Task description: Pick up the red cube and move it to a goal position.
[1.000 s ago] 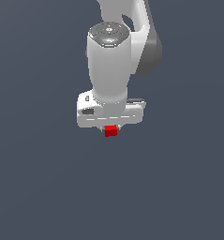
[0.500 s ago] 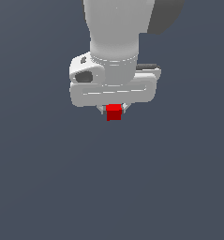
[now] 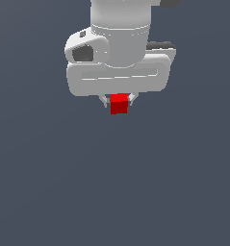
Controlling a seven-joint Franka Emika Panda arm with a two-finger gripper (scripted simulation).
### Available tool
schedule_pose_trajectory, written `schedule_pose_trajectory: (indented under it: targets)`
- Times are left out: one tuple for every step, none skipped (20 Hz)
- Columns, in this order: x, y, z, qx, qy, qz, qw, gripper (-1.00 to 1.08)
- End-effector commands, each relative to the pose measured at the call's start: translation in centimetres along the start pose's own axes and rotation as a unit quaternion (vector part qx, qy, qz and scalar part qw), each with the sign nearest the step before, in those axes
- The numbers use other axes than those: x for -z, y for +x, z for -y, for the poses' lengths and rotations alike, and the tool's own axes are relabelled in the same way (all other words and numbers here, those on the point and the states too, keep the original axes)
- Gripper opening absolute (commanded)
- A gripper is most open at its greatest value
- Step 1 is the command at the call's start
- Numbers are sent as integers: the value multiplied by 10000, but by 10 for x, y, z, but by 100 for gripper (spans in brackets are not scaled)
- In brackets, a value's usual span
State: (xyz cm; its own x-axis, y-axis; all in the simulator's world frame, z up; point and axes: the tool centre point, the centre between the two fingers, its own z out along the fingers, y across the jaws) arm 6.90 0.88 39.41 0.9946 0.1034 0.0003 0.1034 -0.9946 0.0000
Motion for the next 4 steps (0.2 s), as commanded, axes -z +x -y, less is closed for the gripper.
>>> schedule_pose_trajectory:
  targets:
    - [5, 1, 0, 0, 0, 1, 10000, -100]
    - [5, 1, 0, 0, 0, 1, 10000, -100]
    - [6, 1, 0, 0, 0, 1, 10000, -100]
    - [6, 1, 0, 0, 0, 1, 10000, -100]
